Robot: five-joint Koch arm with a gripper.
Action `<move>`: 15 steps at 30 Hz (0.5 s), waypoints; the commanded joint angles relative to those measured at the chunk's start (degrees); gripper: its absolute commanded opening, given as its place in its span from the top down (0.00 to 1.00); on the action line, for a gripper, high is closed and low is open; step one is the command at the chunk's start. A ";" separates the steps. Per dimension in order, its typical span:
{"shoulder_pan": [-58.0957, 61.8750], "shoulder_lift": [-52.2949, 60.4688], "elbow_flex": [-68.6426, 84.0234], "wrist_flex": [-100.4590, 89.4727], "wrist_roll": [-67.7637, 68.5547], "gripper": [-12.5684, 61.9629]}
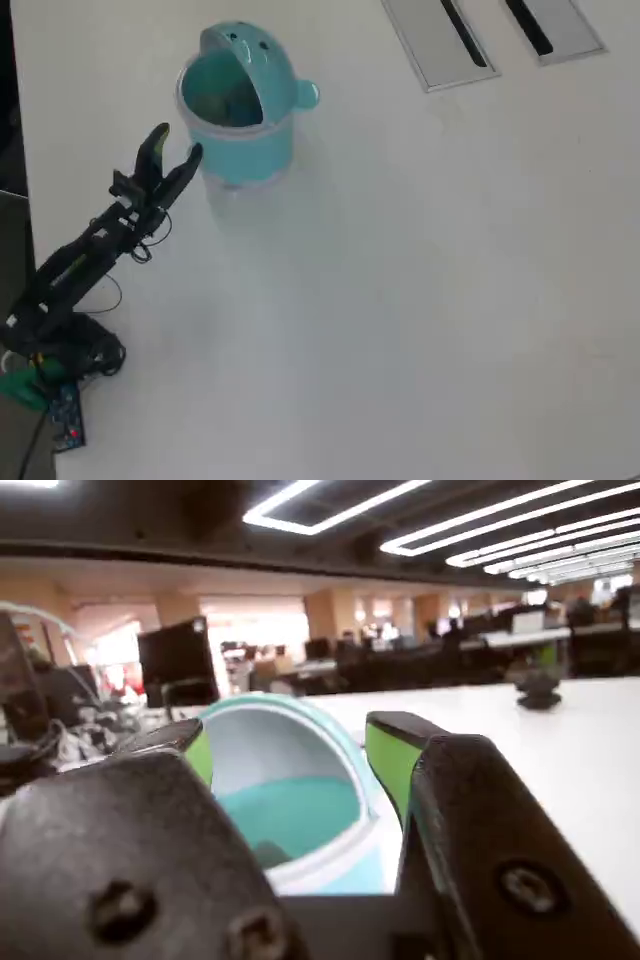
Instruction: Grasp RGB lego blocks and put them in the bin one by one.
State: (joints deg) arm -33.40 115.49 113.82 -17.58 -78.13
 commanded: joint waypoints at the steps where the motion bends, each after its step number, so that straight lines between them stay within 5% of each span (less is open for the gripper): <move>1: 1.58 3.43 -0.88 -5.27 7.29 0.45; 15: 14.06 16.96 11.07 -5.45 28.39 0.45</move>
State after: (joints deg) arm -20.83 130.61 127.27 -18.46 -54.76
